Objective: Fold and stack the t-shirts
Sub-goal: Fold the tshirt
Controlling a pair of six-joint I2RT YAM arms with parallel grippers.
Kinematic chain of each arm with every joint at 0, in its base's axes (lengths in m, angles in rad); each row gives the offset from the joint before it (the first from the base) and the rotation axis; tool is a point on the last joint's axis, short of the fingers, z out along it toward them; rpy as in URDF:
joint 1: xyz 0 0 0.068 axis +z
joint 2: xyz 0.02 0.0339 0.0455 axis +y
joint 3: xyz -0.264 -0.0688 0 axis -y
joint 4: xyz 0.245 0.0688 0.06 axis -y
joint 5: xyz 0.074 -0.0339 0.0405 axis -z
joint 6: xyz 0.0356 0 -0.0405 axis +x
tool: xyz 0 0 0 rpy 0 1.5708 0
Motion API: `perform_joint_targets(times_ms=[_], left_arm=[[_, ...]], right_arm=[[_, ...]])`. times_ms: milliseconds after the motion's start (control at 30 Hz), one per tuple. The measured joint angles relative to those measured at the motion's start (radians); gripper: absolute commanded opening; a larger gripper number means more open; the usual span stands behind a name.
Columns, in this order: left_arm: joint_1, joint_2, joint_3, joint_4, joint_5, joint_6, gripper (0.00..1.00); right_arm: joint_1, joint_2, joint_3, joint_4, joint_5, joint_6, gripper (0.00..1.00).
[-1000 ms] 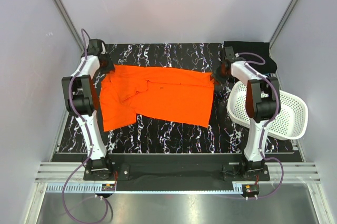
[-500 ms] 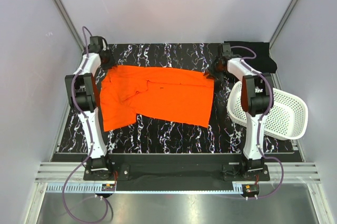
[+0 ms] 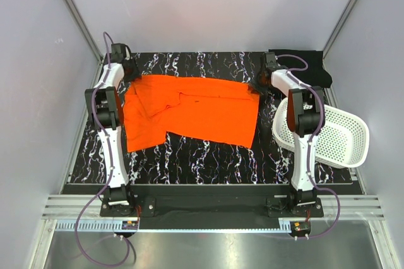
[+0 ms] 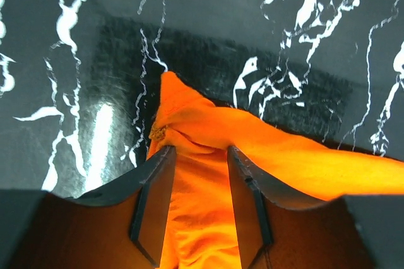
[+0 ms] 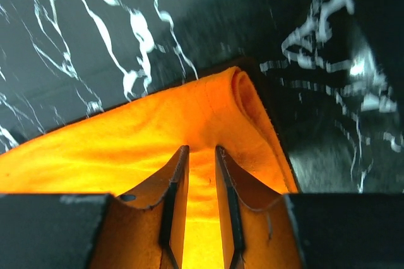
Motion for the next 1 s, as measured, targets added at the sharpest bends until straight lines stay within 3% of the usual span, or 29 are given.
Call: perform_joint_targets(times_ms=[367,533,733,900,1000], left_arm=[[0.025,0.033,0.057,-0.008,0.017,-0.069,0.45],[0.042,0.0,0.022,-0.009,0.056,-0.066,0.45],[0.045,-0.255,-0.198,-0.047,0.02,-0.089,0.48],[0.045,-0.509,-0.342,-0.063,0.009,-0.134,0.49],[0.045,-0.671,-0.542,-0.039,0.0,-0.2,0.46]], right_arm=[[-0.006,0.105,0.17,0.016,0.025,-0.053,0.35],[-0.011,0.106,0.188,0.014,-0.002,-0.102,0.44],[-0.011,-0.056,0.072,-0.003,-0.045,-0.168,0.54],[-0.002,-0.334,-0.11,0.008,-0.069,-0.179,0.62],[0.006,-0.467,-0.213,0.013,-0.072,-0.178,0.67]])
